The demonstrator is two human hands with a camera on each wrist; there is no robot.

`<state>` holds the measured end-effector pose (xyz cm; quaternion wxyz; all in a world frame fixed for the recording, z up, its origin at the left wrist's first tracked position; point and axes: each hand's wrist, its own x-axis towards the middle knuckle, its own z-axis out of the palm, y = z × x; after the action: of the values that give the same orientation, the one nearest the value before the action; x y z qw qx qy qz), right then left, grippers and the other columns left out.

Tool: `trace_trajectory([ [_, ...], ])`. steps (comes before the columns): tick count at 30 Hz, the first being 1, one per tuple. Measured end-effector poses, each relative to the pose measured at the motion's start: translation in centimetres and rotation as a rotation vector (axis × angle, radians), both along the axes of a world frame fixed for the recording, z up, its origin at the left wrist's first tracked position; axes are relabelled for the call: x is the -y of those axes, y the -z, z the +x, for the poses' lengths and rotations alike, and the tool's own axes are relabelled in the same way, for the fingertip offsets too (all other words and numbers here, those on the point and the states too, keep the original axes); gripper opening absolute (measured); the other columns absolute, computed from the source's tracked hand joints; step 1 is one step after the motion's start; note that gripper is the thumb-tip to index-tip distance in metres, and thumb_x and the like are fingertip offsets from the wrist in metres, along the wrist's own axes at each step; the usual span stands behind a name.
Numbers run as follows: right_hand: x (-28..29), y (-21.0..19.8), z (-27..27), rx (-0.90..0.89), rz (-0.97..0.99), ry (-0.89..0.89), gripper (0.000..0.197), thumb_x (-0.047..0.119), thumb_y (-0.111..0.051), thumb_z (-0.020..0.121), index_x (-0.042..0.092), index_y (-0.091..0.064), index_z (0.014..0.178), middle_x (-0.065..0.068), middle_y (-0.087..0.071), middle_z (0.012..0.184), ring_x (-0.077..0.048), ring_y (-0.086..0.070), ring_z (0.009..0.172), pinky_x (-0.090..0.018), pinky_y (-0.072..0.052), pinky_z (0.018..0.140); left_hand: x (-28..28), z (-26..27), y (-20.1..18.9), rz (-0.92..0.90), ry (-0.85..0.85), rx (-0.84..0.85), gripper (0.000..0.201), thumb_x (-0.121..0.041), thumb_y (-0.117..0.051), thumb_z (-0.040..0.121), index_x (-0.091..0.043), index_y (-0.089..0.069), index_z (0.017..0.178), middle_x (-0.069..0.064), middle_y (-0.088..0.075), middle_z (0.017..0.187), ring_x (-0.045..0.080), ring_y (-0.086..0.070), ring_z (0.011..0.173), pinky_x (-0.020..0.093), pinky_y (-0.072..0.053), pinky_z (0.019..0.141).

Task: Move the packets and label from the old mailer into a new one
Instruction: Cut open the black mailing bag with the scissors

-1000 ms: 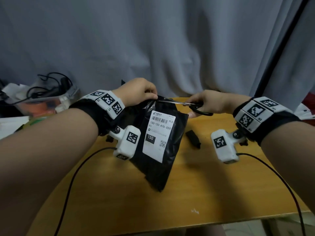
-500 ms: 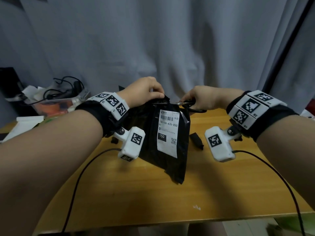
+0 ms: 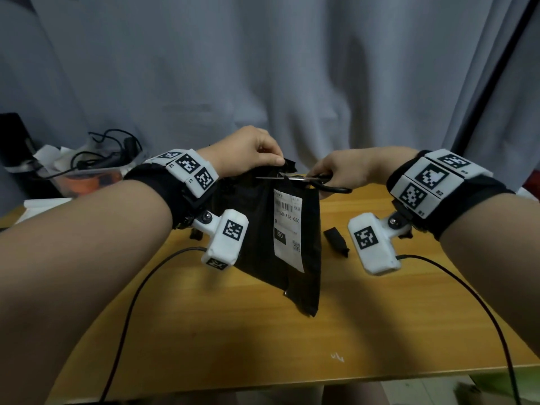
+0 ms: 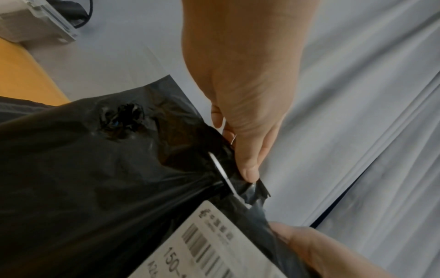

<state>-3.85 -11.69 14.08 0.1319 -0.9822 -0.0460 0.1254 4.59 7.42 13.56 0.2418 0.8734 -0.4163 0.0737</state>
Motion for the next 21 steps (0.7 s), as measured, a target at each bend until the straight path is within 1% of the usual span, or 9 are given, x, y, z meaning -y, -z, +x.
trace_trajectory([
  [3,-1.0,0.3,0.2,0.063,-0.032,0.014,0.044,0.039,-0.065,0.084,0.020,-0.060,0.123,-0.007,-0.065,0.112,-0.025,-0.060,0.105,-0.042,-0.049,0.096,0.4,-0.2,0.0,0.016,0.023,-0.014,0.017,-0.023,-0.067,0.085,-0.009,-0.073,0.092,-0.011,-0.054,0.080,0.002,-0.055,0.073,-0.002,-0.037,0.065],
  [6,-1.9,0.9,0.2,0.131,-0.026,0.027,0.040,0.035,-0.063,0.086,0.015,-0.063,0.120,-0.009,-0.067,0.110,-0.024,-0.061,0.102,-0.037,-0.050,0.092,0.6,-0.4,0.3,0.022,0.035,-0.017,0.016,-0.020,-0.068,0.084,-0.007,-0.073,0.091,-0.005,-0.058,0.080,0.000,-0.055,0.069,0.001,-0.038,0.065],
  [10,-2.2,1.4,0.1,0.224,-0.030,0.023,0.035,0.029,-0.061,0.088,0.017,-0.064,0.121,-0.007,-0.067,0.109,-0.023,-0.061,0.101,-0.035,-0.050,0.089,0.1,0.0,0.5,-0.004,0.017,-0.072,0.014,-0.021,-0.068,0.084,-0.009,-0.072,0.090,0.002,-0.066,0.086,-0.004,-0.058,0.068,0.001,-0.041,0.066],
  [12,-2.0,1.6,0.1,0.249,-0.045,0.018,0.034,0.027,-0.061,0.088,0.019,-0.064,0.121,-0.005,-0.067,0.109,-0.022,-0.060,0.099,-0.037,-0.051,0.089,-0.6,0.2,0.4,0.004,-0.006,-0.121,0.021,-0.025,-0.068,0.084,-0.010,-0.070,0.098,0.001,-0.068,0.092,-0.002,-0.060,0.078,0.002,-0.042,0.071],
  [14,-1.7,1.8,0.1,0.248,-0.037,0.026,0.034,0.028,-0.062,0.087,0.022,-0.063,0.121,-0.002,-0.067,0.109,-0.021,-0.060,0.099,-0.040,-0.051,0.090,-1.5,0.6,0.3,0.038,-0.031,-0.171,0.032,-0.031,-0.068,0.083,-0.013,-0.066,0.110,-0.003,-0.067,0.100,0.005,-0.061,0.093,0.006,-0.042,0.079],
  [16,-1.5,2.0,0.1,0.250,-0.017,0.041,0.035,0.029,-0.063,0.086,0.024,-0.063,0.121,-0.001,-0.066,0.109,-0.020,-0.060,0.099,-0.040,-0.052,0.090,-2.5,1.1,0.3,0.105,-0.039,-0.214,0.036,-0.033,-0.068,0.083,-0.014,-0.064,0.113,-0.002,-0.067,0.104,0.009,-0.062,0.097,0.015,-0.044,0.086],
  [17,-1.4,2.1,0.1,0.251,-0.011,0.042,0.034,0.028,-0.063,0.087,0.024,-0.063,0.121,-0.002,-0.066,0.108,-0.020,-0.060,0.098,-0.038,-0.052,0.089,-2.9,1.3,0.4,0.147,-0.044,-0.219,0.034,-0.031,-0.067,0.084,-0.013,-0.064,0.113,-0.001,-0.068,0.105,0.011,-0.062,0.097,0.018,-0.045,0.086],
  [19,-1.4,2.1,0.3,0.256,-0.021,0.036,0.031,0.023,-0.062,0.088,0.021,-0.064,0.119,-0.005,-0.067,0.108,-0.022,-0.060,0.098,-0.035,-0.051,0.087,-3.3,1.6,0.7,0.179,-0.069,-0.188,0.024,-0.023,-0.065,0.086,-0.011,-0.068,0.107,0.005,-0.070,0.101,0.014,-0.063,0.090,0.018,-0.045,0.081],
  [21,-1.3,2.0,0.6,0.240,-0.018,0.040,0.029,0.023,-0.063,0.088,0.019,-0.065,0.117,-0.006,-0.067,0.106,-0.022,-0.059,0.094,-0.031,-0.048,0.081,-3.4,1.7,1.1,0.134,-0.090,-0.122,0.017,-0.019,-0.063,0.088,-0.010,-0.071,0.100,0.008,-0.071,0.096,0.015,-0.063,0.083,0.009,-0.043,0.071],
])
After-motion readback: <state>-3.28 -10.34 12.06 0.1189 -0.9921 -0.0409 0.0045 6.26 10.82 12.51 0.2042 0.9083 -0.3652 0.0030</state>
